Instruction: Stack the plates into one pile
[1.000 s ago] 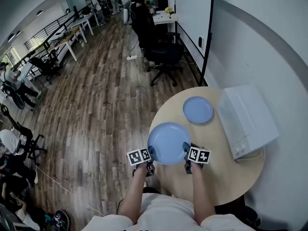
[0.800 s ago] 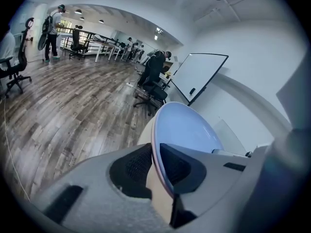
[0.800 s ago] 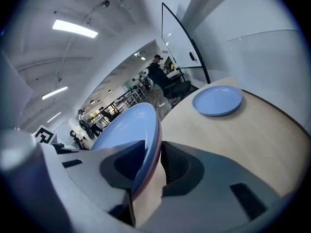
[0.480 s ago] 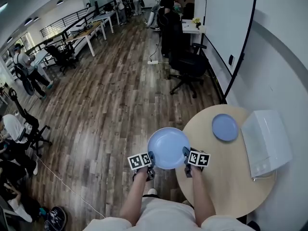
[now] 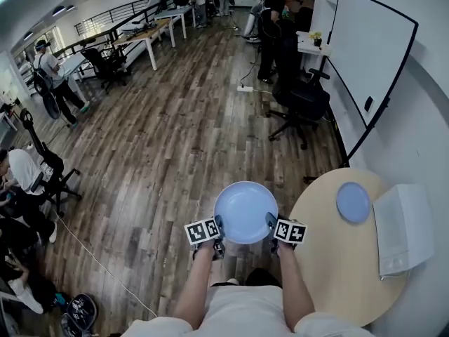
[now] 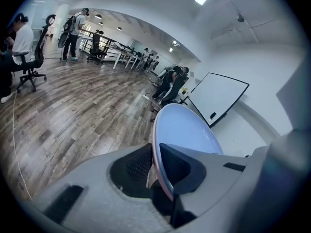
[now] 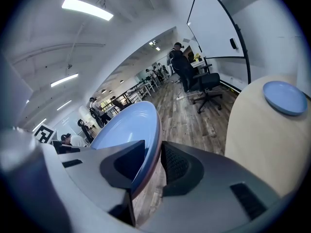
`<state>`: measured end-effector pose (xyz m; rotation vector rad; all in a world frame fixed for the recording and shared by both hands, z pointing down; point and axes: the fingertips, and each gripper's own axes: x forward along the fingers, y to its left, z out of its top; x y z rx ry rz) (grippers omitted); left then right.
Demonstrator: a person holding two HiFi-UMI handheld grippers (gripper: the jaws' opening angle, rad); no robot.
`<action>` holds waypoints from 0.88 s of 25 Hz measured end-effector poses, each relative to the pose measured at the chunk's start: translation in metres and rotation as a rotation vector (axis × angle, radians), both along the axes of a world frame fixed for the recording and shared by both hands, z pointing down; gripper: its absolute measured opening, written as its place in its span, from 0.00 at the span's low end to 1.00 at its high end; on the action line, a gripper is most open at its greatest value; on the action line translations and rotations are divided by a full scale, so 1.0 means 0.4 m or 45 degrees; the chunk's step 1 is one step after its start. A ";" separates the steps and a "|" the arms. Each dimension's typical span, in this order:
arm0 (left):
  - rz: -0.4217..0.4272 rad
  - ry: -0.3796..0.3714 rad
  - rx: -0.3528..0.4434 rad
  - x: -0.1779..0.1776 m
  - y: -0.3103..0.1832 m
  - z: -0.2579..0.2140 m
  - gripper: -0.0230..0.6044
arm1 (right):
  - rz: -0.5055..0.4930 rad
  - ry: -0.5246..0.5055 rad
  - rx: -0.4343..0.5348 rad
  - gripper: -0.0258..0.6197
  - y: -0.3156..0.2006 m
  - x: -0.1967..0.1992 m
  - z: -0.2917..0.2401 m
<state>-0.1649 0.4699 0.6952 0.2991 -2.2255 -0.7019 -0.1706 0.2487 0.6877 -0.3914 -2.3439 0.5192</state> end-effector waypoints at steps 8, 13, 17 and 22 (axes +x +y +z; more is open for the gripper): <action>0.046 -0.008 0.031 -0.177 -0.011 0.019 0.12 | 0.046 -0.008 0.010 0.22 -0.012 -0.153 0.017; 0.177 0.002 0.028 -0.350 -0.114 0.009 0.12 | 0.181 -0.010 0.002 0.22 -0.110 -0.262 0.009; 0.328 -0.019 0.005 -0.481 -0.253 -0.023 0.11 | 0.334 -0.027 -0.044 0.22 -0.239 -0.329 -0.002; 0.498 -0.020 -0.017 -0.602 -0.463 -0.048 0.11 | 0.521 -0.017 -0.101 0.22 -0.427 -0.382 -0.001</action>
